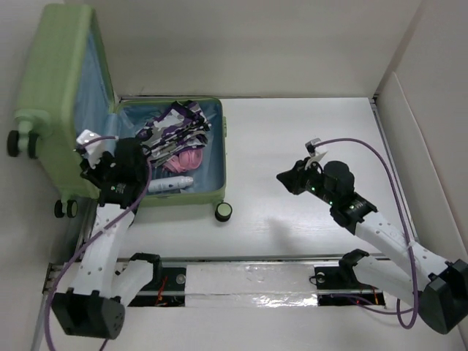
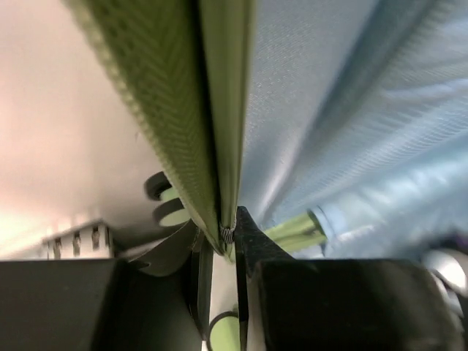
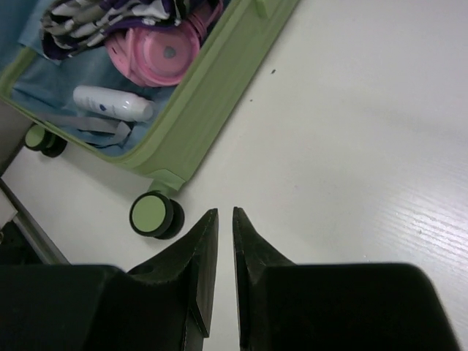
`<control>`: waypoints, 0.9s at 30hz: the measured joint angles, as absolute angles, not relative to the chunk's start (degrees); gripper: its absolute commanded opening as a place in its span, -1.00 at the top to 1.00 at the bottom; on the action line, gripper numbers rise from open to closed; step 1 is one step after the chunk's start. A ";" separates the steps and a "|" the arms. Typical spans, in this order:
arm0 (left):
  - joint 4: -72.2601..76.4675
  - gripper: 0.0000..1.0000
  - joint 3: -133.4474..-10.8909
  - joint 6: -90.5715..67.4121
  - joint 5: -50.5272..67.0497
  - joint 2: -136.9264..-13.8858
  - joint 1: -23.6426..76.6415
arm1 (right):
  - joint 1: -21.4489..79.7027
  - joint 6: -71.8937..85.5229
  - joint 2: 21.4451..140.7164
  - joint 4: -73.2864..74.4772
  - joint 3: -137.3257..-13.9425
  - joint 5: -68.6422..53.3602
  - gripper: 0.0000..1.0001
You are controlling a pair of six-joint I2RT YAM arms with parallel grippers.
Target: Pack the luggage
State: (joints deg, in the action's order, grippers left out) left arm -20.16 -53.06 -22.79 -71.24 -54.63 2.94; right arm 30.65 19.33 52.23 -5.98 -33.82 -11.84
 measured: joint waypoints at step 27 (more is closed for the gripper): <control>-27.68 -0.38 -65.01 -17.19 -19.27 -54.30 71.35 | 34.65 20.75 55.11 -5.80 -37.41 -3.14 0.99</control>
